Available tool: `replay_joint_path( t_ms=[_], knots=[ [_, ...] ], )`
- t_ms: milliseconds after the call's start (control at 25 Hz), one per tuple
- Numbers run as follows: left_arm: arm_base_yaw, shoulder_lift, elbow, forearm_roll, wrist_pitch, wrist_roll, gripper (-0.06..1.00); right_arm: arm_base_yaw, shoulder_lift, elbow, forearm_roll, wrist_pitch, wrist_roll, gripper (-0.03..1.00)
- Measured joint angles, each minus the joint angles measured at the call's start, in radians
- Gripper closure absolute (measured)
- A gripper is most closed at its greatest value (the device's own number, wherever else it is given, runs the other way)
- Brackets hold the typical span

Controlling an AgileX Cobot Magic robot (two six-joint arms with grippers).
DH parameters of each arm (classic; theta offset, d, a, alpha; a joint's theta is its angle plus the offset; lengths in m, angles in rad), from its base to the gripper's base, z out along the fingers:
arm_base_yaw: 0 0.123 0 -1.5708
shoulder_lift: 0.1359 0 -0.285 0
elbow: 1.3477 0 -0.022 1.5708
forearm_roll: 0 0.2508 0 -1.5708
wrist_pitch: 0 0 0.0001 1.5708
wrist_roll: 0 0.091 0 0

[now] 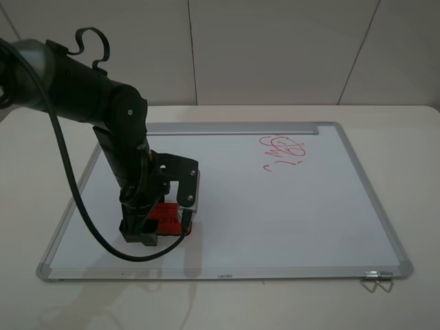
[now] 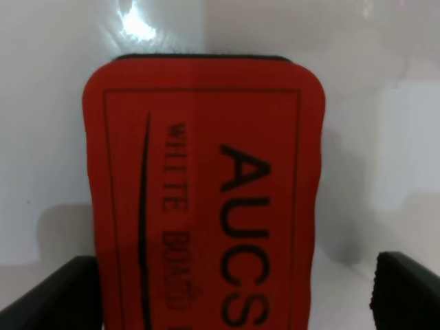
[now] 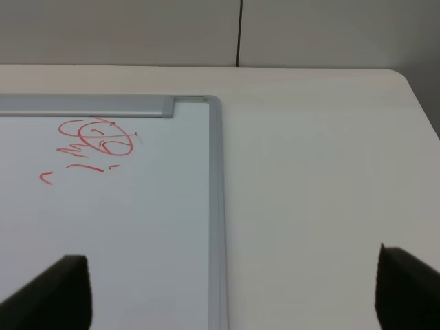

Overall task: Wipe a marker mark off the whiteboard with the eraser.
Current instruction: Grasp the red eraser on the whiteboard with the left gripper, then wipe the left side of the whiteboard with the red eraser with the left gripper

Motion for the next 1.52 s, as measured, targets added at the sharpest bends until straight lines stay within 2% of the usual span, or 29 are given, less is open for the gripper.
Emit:
replay_joint_path(
  t_ms=[200, 280, 360, 880, 960, 1040, 1160, 1320, 1520],
  knots=[
    [0.0, 0.0, 0.0, 0.0, -0.01, 0.0, 0.19, 0.0, 0.0, 0.0, 0.0, 0.0, 0.0, 0.26],
    [0.0, 0.0, 0.0, 0.0, -0.011, 0.0, 0.25, 0.0, 0.0, 0.0, 0.0, 0.0, 0.0, 0.26],
    [0.0, 0.0, 0.0, 0.0, -0.02, 0.0, 0.38, 0.0, 0.0, 0.0, 0.0, 0.0, 0.0, 0.26],
    [0.0, -0.005, 0.0, -0.003, -0.026, -0.015, 0.38, 0.0, 0.0, 0.0, 0.0, 0.0, 0.0, 0.26],
    [0.001, -0.022, 0.001, -0.015, -0.04, -0.088, 0.38, 0.0, 0.0, 0.0, 0.0, 0.0, 0.0, 0.26],
    [0.001, -0.059, 0.001, -0.019, -0.066, -0.22, 0.38, 0.0, 0.0, 0.0, 0.0, 0.0, 0.0, 0.26],
    [0.001, -0.107, -0.015, -0.007, -0.086, -0.478, 0.38, 0.0, 0.0, 0.0, 0.001, 0.0, 0.0, 0.26],
    [0.001, -0.124, -0.05, 0.008, -0.082, -0.745, 0.38, 0.0, 0.0, 0.0, 0.001, 0.0, 0.0, 0.26],
    [0.007, -0.123, -0.061, 0.011, -0.072, -0.887, 0.38, 0.0, 0.0, 0.0, 0.001, 0.0, 0.0, 0.26]
  ],
)
